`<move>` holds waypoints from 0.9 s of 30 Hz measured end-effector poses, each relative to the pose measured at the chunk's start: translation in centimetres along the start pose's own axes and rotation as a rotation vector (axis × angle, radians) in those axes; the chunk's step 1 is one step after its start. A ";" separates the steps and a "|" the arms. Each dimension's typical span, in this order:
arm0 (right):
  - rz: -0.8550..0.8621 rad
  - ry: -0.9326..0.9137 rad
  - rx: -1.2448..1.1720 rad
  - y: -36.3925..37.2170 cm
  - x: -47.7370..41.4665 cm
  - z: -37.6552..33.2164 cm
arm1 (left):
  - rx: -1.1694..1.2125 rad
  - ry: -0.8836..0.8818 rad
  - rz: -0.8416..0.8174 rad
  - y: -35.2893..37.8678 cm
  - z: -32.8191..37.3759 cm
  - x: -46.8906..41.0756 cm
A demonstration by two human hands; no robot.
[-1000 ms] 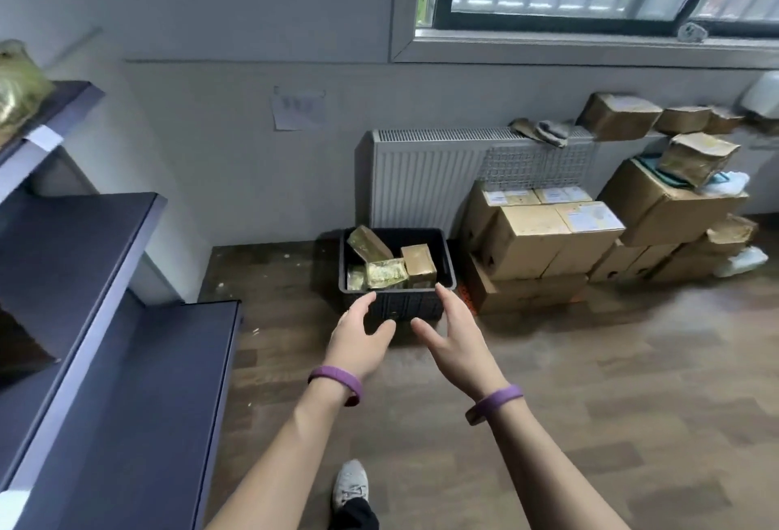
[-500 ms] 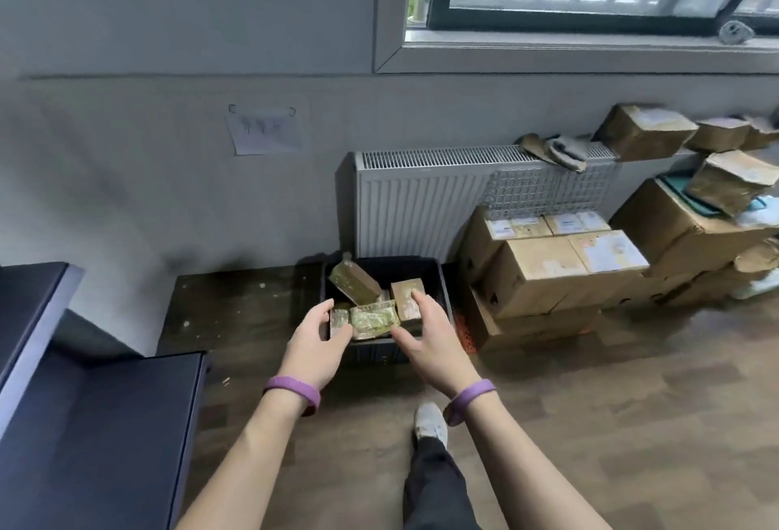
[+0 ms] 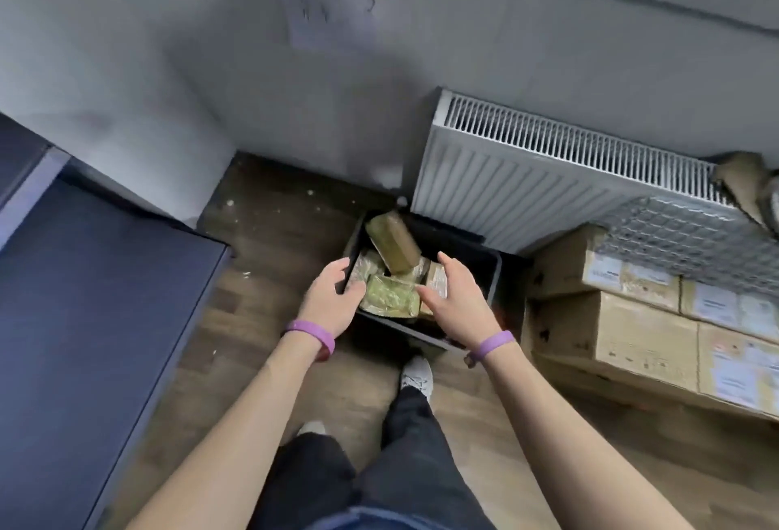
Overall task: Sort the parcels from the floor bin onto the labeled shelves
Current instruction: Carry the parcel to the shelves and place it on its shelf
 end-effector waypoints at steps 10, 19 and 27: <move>-0.146 0.214 0.038 8.1 -14.1 12.3 | -0.204 -0.181 -0.150 8.4 -9.3 -17.0; -0.240 0.435 0.006 24.2 -26.3 25.2 | -0.461 -0.151 -0.223 15.1 -24.0 -34.8; -0.209 0.462 -0.116 28.3 -27.9 29.8 | -0.287 -0.301 -0.325 17.2 -30.5 -37.5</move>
Point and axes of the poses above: each hand's wrist, its own x-axis away from the middle knuckle, its own y-axis out of the palm, z = x × y, the point moved 3 cm from there along -x, towards the middle knuckle, and after that the axes turned 2 degrees about x, right-handed, at the moved point
